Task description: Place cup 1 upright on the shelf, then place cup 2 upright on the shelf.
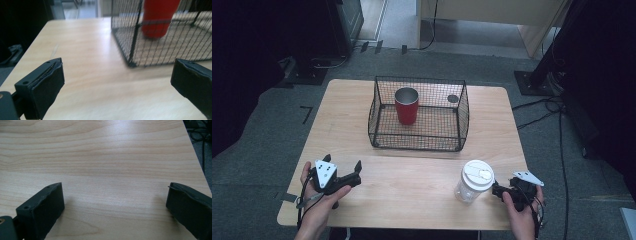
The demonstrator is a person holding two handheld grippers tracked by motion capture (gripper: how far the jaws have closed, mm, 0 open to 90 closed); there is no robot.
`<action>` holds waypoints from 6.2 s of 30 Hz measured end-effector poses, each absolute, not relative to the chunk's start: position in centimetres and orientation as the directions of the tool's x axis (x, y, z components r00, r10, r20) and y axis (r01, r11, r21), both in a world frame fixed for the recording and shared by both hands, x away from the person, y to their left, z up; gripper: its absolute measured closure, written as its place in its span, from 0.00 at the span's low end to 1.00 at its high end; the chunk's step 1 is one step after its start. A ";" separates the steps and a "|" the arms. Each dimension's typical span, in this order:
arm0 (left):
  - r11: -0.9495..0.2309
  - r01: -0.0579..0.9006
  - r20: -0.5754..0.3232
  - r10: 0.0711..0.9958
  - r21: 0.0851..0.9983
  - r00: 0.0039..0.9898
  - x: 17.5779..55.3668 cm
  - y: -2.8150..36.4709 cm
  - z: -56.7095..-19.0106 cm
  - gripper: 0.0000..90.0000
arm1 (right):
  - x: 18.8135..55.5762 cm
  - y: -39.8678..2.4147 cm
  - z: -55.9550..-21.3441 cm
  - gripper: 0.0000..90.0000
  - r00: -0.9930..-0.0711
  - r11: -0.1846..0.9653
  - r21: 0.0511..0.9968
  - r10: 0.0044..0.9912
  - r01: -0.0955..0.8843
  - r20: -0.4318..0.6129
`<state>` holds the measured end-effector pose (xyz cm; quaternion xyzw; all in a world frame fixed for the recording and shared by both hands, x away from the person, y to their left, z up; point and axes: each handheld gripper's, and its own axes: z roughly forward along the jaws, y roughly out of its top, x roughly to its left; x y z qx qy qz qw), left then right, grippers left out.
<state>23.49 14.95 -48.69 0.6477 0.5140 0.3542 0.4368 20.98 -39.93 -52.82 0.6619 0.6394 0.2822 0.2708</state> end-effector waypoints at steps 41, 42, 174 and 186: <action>-0.163 0.699 0.003 0.975 0.696 0.224 24.0 22.0 -52.0 0.00 | 18.9 -39.0 -51.1 0.02 -0.118 0.040 0.734 0.992 0.678 0.055; -0.164 0.701 0.003 0.974 0.694 0.225 24.0 22.0 -52.0 0.00 | 18.3 -38.5 -50.4 0.02 -0.147 0.069 0.744 0.988 0.665 0.039; -0.167 0.705 0.012 0.976 0.690 0.219 24.8 21.7 -52.0 0.00 | 22.9 -22.4 -38.7 0.18 -0.358 -0.085 0.984 0.934 -0.155 0.025; -0.166 0.705 0.011 0.976 0.689 0.219 24.8 21.7 -52.0 0.00 | 25.6 -21.4 -37.8 0.18 -0.359 -0.088 0.983 0.933 -0.159 0.025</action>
